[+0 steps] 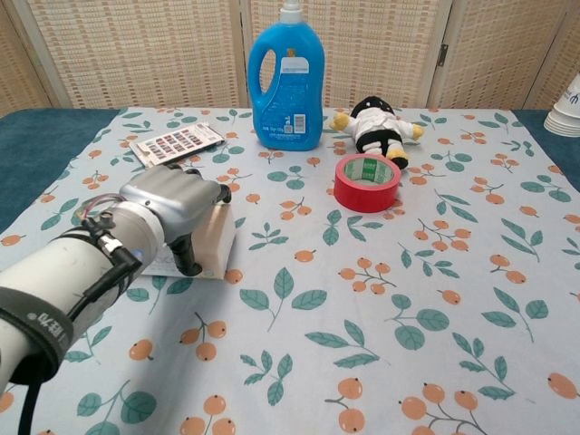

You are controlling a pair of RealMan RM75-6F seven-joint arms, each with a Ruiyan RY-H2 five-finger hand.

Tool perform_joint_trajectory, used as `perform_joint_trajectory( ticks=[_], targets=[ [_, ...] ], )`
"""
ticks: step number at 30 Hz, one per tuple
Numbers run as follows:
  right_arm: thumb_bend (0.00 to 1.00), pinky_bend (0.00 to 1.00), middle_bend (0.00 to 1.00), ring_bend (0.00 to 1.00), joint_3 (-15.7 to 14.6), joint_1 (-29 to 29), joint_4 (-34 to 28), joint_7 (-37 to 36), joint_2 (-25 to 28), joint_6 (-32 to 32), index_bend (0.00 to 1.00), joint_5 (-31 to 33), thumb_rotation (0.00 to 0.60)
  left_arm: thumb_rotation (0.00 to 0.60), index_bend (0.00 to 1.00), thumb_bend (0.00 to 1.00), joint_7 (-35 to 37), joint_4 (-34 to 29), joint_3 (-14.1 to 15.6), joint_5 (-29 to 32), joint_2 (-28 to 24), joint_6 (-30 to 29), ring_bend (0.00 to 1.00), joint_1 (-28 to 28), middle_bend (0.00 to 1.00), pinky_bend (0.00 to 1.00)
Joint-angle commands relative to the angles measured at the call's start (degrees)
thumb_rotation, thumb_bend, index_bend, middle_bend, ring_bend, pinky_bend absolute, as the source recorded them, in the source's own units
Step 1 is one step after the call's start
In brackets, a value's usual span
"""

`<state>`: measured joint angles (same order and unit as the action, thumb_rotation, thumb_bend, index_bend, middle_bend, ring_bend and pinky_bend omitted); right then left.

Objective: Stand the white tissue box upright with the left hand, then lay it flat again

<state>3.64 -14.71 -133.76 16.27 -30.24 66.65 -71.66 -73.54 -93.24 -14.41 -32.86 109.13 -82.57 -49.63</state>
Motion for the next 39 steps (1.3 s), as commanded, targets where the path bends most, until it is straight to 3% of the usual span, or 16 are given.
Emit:
perform_joint_trajectory(
  ticks=[1, 7, 16, 25, 29, 39],
  targets=[
    [0.05, 0.00, 0.18, 0.00, -0.02, -0.03, -0.05, 0.18, -0.06, 0.03, 0.20, 0.08, 0.600, 0.600, 0.31, 0.24, -0.18, 0.13, -0.07, 0.39, 0.08, -0.13, 0.01, -0.18, 0.29, 0.04],
    [0.05, 0.00, 0.18, 0.00, -0.02, -0.02, -0.07, 0.31, -0.13, 0.28, 0.20, 0.23, 0.600, 0.600, 0.38, 0.27, 0.46, 0.02, 0.22, -0.49, -0.06, -0.60, 0.09, -0.28, 0.41, 0.05],
    [0.05, 0.00, 0.18, 0.00, -0.08, -0.15, 0.09, 0.43, -0.31, 0.16, 0.20, 0.37, 0.600, 0.600, 0.39, 0.27, 7.09, -3.12, -1.77, -7.42, -1.32, -1.03, 0.14, -0.46, 0.45, 0.08],
    [0.05, 0.00, 0.18, 0.00, -0.13, -0.32, 0.15, 1.04, -0.71, 0.17, 0.20, 0.71, 0.600, 0.600, 0.43, 0.27, 25.96, -4.53, -5.77, -14.56, -1.37, 0.40, 0.20, 2.71, 0.49, 0.13],
    [0.05, 0.00, 0.18, 0.00, -0.18, -0.45, 0.21, 1.50, -0.95, 0.08, 0.20, 1.01, 0.600, 0.600, 0.43, 0.27, 34.73, -2.29, -6.81, -18.29, -0.39, 0.28, 0.21, 4.28, 0.50, 0.13],
    [0.05, 0.00, 0.18, 0.00, -0.21, -1.17, 0.50, 3.07, -1.86, -0.45, 0.20, 2.79, 0.600, 0.600, 0.42, 0.27, 48.28, 3.97, -8.57, -22.65, 1.77, -0.78, 0.22, 7.47, 0.52, 0.14]
  ],
)
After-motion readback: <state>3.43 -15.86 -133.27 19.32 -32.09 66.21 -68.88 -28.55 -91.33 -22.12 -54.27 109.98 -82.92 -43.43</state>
